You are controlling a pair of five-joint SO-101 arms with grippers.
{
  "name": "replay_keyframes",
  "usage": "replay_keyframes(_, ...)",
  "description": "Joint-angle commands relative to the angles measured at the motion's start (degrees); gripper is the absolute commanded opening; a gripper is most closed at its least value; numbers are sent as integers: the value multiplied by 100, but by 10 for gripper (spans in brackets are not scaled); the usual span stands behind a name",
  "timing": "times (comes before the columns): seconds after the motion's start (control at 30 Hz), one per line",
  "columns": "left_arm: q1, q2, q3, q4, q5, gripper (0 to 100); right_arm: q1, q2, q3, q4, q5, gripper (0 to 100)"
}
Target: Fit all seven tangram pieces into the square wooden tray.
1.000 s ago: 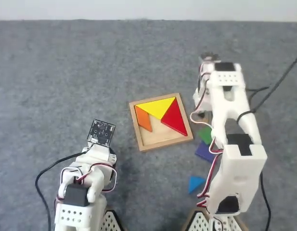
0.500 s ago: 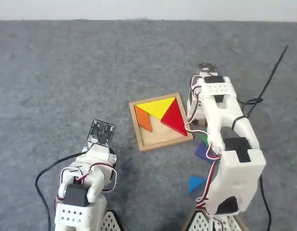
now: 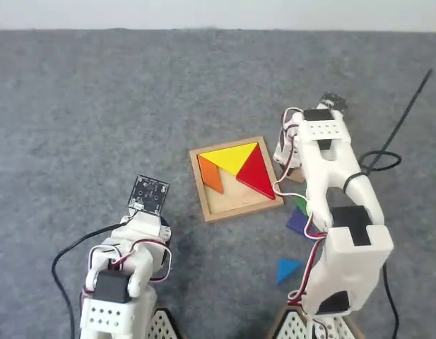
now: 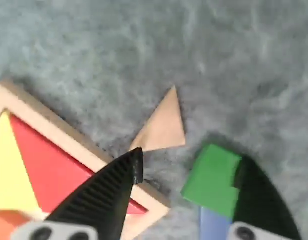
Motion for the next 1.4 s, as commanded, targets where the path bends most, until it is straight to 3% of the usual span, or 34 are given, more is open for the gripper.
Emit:
replay_keyframes(0.0, -18, -105, -57, 18, -26, 19, -13, 127, -62, -224, -571, 298)
replay_keyframes(0.43, -18, -105, -57, 18, -26, 19, -92, 251, -62, -778, -932, 177)
replay_keyframes(0.7, -18, -105, -57, 18, -26, 19, -84, 251, -62, -769, -818, 165)
replay_keyframes(0.87, -18, -105, -57, 18, -26, 19, 22, 215, -62, -725, 264, 165)
replay_keyframes(1.17, -18, -105, -57, 18, -26, 19, 286, 251, -352, -532, 4185, 69)
replay_keyframes(1.37, -18, -105, -57, 18, -26, 19, 251, 251, -888, 145, 5029, 69)
